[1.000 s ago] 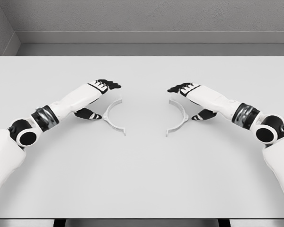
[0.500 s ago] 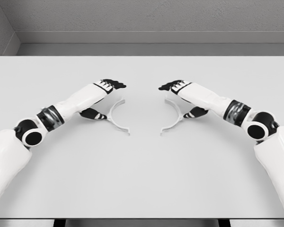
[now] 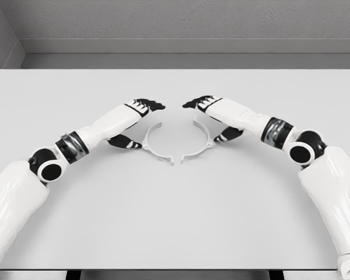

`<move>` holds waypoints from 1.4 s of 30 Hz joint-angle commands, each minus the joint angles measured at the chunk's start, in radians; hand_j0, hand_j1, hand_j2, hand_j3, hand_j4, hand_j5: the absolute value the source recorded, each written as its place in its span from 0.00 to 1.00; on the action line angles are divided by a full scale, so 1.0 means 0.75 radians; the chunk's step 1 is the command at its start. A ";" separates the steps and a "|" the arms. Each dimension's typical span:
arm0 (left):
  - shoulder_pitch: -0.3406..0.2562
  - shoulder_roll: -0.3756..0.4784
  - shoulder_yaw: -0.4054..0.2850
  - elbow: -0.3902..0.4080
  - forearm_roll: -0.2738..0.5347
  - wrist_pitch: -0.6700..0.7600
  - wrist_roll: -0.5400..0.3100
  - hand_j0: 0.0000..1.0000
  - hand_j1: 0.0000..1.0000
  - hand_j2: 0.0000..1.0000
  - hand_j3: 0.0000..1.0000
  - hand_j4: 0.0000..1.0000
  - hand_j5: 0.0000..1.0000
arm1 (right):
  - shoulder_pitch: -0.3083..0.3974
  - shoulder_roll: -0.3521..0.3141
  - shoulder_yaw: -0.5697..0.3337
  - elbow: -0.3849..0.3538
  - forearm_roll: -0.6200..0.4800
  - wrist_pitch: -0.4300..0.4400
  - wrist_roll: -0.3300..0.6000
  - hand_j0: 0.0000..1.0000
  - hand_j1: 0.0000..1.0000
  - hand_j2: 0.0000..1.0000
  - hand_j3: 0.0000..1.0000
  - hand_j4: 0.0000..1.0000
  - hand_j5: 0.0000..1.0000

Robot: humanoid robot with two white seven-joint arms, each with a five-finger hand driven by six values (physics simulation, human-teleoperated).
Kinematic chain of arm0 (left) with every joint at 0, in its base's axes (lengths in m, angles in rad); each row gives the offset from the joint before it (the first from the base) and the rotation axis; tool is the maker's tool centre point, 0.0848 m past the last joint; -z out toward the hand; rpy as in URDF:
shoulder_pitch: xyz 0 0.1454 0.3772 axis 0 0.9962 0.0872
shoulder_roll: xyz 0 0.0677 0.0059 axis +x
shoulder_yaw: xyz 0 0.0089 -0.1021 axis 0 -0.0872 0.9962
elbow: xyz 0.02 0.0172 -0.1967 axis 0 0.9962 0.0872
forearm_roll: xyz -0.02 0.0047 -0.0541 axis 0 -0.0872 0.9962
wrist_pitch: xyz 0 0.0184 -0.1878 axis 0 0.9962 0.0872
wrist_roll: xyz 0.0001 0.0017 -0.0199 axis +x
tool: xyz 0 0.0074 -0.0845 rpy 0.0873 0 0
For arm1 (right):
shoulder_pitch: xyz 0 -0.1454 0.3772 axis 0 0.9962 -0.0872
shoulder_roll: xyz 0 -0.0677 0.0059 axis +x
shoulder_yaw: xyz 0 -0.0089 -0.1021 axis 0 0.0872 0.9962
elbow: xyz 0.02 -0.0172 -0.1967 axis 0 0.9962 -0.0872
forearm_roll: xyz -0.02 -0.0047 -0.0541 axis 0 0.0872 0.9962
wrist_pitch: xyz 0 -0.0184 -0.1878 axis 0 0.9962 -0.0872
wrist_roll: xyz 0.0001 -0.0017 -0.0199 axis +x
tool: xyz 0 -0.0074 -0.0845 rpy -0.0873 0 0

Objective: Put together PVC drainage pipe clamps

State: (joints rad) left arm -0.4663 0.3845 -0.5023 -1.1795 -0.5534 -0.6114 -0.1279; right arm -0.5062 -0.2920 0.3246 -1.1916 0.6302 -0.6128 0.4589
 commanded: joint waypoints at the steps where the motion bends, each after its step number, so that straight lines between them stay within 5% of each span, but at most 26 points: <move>1: 0.000 -0.005 0.001 -0.002 0.000 0.001 0.001 1.00 1.00 1.00 1.00 1.00 1.00 | 0.000 0.019 0.017 0.038 -0.008 0.003 -0.004 1.00 1.00 1.00 1.00 1.00 1.00; 9: 0.000 -0.007 0.015 -0.002 0.000 0.001 0.001 1.00 1.00 1.00 1.00 1.00 1.00 | -0.035 0.048 0.015 0.065 -0.002 0.003 -0.004 1.00 1.00 1.00 1.00 1.00 1.00; 17: -0.008 0.021 0.050 0.012 0.018 0.001 0.005 1.00 1.00 1.00 1.00 1.00 1.00 | -0.104 -0.057 -0.101 0.043 -0.024 0.003 0.002 1.00 1.00 1.00 1.00 1.00 1.00; 19: -0.012 0.013 0.040 0.024 0.014 0.001 0.005 1.00 1.00 1.00 1.00 1.00 1.00 | -0.055 -0.167 -0.216 -0.111 -0.083 0.003 0.006 1.00 1.00 1.00 1.00 1.00 1.00; 22: -0.014 0.003 0.032 0.024 0.006 0.001 0.005 1.00 1.00 1.00 1.00 1.00 1.00 | 0.141 -0.461 -0.359 -0.446 -0.449 0.003 0.086 1.00 1.00 1.00 1.00 1.00 1.00; 24: -0.010 0.003 0.032 0.022 0.004 0.001 0.003 1.00 1.00 1.00 1.00 1.00 1.00 | 0.243 -0.550 -0.433 -0.483 -0.525 0.003 0.086 1.00 1.00 1.00 1.00 1.00 1.00; 30: -0.002 0.003 0.032 0.020 0.000 0.001 0.003 1.00 1.00 1.00 1.00 1.00 1.00 | 0.489 -0.562 -0.592 -0.508 -0.509 0.003 0.133 1.00 1.00 1.00 1.00 1.00 1.00; 42: -0.002 -0.010 0.021 0.010 0.000 0.001 0.003 1.00 1.00 1.00 1.00 1.00 1.00 | 0.481 -0.541 -0.586 -0.497 -0.505 0.003 0.133 1.00 1.00 1.00 1.00 1.00 1.00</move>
State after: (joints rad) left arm -0.4679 0.3778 -0.4851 -1.1694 -0.5607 -0.6115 -0.1264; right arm -0.1457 -0.7014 -0.1172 -1.5614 0.2588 -0.6136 0.5586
